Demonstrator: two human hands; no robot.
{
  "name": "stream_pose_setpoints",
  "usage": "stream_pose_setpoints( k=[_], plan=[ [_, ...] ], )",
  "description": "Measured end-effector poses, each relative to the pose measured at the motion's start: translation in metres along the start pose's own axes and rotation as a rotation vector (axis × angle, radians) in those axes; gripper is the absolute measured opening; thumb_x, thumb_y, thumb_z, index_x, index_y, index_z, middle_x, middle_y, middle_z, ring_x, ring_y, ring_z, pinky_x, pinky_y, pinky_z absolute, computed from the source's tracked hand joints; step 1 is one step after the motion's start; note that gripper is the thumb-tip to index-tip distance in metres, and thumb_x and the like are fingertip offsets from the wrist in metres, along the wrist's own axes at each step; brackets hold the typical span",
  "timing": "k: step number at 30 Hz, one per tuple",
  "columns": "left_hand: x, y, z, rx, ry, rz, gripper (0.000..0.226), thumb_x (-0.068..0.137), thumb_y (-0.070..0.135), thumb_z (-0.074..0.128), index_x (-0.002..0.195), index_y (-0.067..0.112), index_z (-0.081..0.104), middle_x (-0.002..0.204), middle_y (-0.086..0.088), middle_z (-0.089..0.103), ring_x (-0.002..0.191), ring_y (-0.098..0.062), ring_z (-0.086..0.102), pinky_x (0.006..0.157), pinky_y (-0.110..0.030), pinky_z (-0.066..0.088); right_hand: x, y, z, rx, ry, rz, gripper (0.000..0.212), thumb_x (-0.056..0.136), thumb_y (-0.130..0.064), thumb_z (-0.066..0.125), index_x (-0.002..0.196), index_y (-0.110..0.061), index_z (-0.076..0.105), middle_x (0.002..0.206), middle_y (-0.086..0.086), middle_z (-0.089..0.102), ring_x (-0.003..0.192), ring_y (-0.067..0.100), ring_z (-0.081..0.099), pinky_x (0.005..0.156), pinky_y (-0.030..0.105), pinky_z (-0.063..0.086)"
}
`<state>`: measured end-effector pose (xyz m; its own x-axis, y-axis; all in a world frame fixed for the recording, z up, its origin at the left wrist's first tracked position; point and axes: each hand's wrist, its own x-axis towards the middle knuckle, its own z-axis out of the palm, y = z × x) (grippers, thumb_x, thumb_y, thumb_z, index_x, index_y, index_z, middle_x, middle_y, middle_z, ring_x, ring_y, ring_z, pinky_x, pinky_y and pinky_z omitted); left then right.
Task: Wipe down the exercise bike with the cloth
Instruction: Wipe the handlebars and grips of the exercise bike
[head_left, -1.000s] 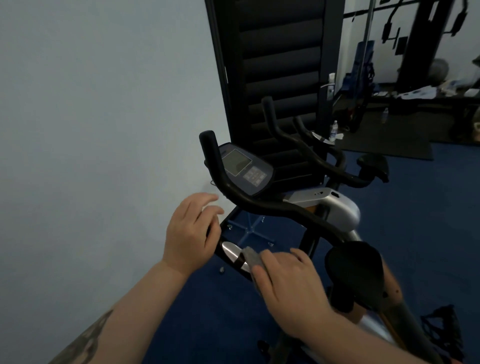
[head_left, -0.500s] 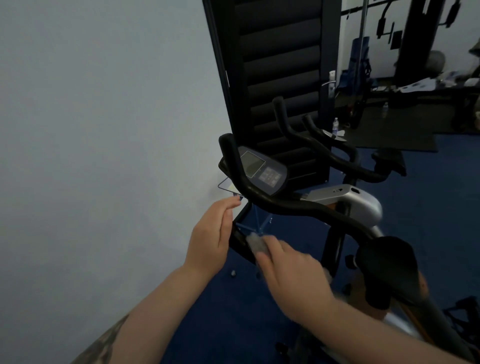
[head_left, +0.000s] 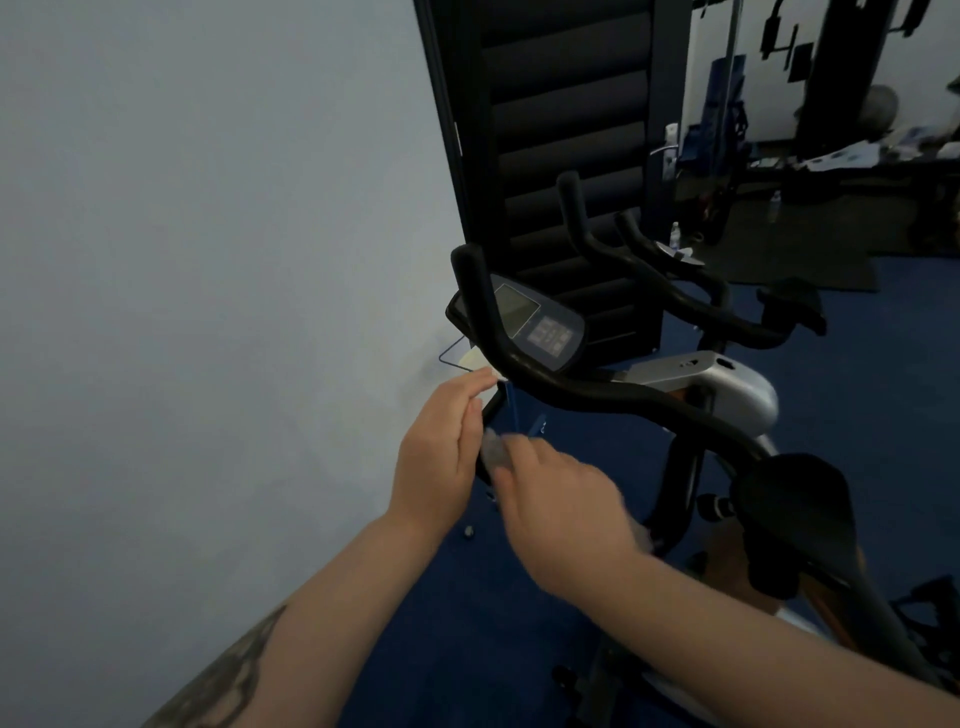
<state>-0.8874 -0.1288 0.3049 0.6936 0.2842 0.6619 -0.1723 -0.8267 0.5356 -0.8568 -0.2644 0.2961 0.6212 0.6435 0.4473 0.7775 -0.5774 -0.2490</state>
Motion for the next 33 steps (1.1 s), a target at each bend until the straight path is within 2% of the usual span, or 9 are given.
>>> stream_pose_setpoints(
  k=[3,7,11,15,19,22,26,29,33],
  plan=[
    [-0.001,0.002,0.0,0.008,0.008,-0.02,0.036,0.102,0.029,0.032,0.123,0.02,0.058,0.106,0.011,0.061,0.097,-0.001,0.057,0.088,-0.013,0.043,0.009,-0.015,0.002,-0.006,-0.016,-0.018,0.034,0.101,-0.035,0.032,0.127,-0.017,0.044,0.102,-0.002,0.056,0.082,0.017,0.056,0.067,0.03,0.04],
    [-0.002,0.002,0.002,0.083,0.05,0.025,0.035,0.102,0.024,0.033,0.116,0.012,0.062,0.115,0.004,0.063,0.11,-0.006,0.057,0.094,-0.015,0.042,-0.033,0.024,-0.002,0.042,-0.069,-0.022,0.049,0.097,-0.041,0.026,0.136,-0.02,0.047,0.102,-0.005,0.06,0.077,0.016,0.059,0.062,0.031,0.049],
    [-0.003,0.006,0.013,0.262,0.211,0.06,0.031,0.098,0.014,0.036,0.098,0.004,0.066,0.102,-0.006,0.061,0.103,-0.013,0.052,0.092,-0.01,0.036,-0.036,0.038,-0.007,0.095,0.012,0.001,0.025,0.099,-0.033,0.036,0.107,-0.022,0.056,0.081,-0.005,0.06,0.057,0.016,0.057,0.048,0.033,0.048],
    [-0.003,0.004,0.019,0.449,0.297,0.217,0.03,0.096,0.008,0.041,0.085,0.002,0.069,0.095,-0.012,0.065,0.104,-0.024,0.055,0.093,-0.032,0.043,-0.009,0.012,-0.006,0.084,0.044,-0.008,0.01,0.098,-0.027,0.048,0.091,-0.02,0.049,0.083,-0.001,0.058,0.059,0.022,0.057,0.046,0.036,0.047],
    [-0.01,0.001,0.026,0.596,0.273,0.299,0.038,0.103,0.013,0.036,0.087,0.007,0.069,0.116,-0.012,0.066,0.122,-0.029,0.049,0.106,-0.048,0.035,-0.039,0.033,-0.004,0.127,-0.04,-0.018,0.047,0.098,-0.042,0.028,0.133,-0.02,0.05,0.112,-0.005,0.06,0.086,0.015,0.06,0.07,0.033,0.051],
    [-0.019,-0.001,0.034,0.651,0.222,0.394,0.04,0.104,0.018,0.033,0.093,0.013,0.071,0.127,-0.005,0.064,0.132,-0.027,0.043,0.118,-0.044,0.015,-0.076,0.073,-0.006,0.112,-0.044,-0.053,0.051,0.095,-0.04,0.035,0.139,-0.019,0.048,0.126,-0.006,0.058,0.111,0.015,0.058,0.101,0.034,0.037],
    [-0.022,-0.007,0.041,0.604,0.231,0.442,0.046,0.1,0.022,0.032,0.081,0.015,0.073,0.09,0.002,0.073,0.12,-0.021,0.052,0.118,-0.043,0.008,-0.078,0.081,-0.001,0.252,-0.048,0.161,0.058,0.099,-0.045,0.021,0.149,-0.021,0.033,0.153,-0.008,0.032,0.144,0.006,0.017,0.119,0.028,0.011],
    [-0.021,-0.009,0.045,0.616,0.301,0.431,0.048,0.098,0.022,0.034,0.062,0.014,0.066,0.066,0.002,0.065,0.099,-0.02,0.055,0.116,-0.04,0.012,-0.06,0.072,0.003,0.425,0.046,0.411,0.061,0.1,-0.048,0.011,0.151,-0.02,0.027,0.159,-0.011,0.012,0.145,-0.002,-0.003,0.115,0.018,0.0],
    [-0.023,-0.01,0.05,0.612,0.338,0.409,0.048,0.096,0.022,0.034,0.057,0.014,0.061,0.063,0.002,0.061,0.09,-0.02,0.053,0.115,-0.042,0.013,-0.072,0.063,0.003,0.408,0.055,0.464,0.064,0.093,-0.051,0.006,0.152,-0.027,0.001,0.154,-0.023,-0.018,0.141,-0.005,-0.023,0.112,0.016,-0.01]
  ],
)
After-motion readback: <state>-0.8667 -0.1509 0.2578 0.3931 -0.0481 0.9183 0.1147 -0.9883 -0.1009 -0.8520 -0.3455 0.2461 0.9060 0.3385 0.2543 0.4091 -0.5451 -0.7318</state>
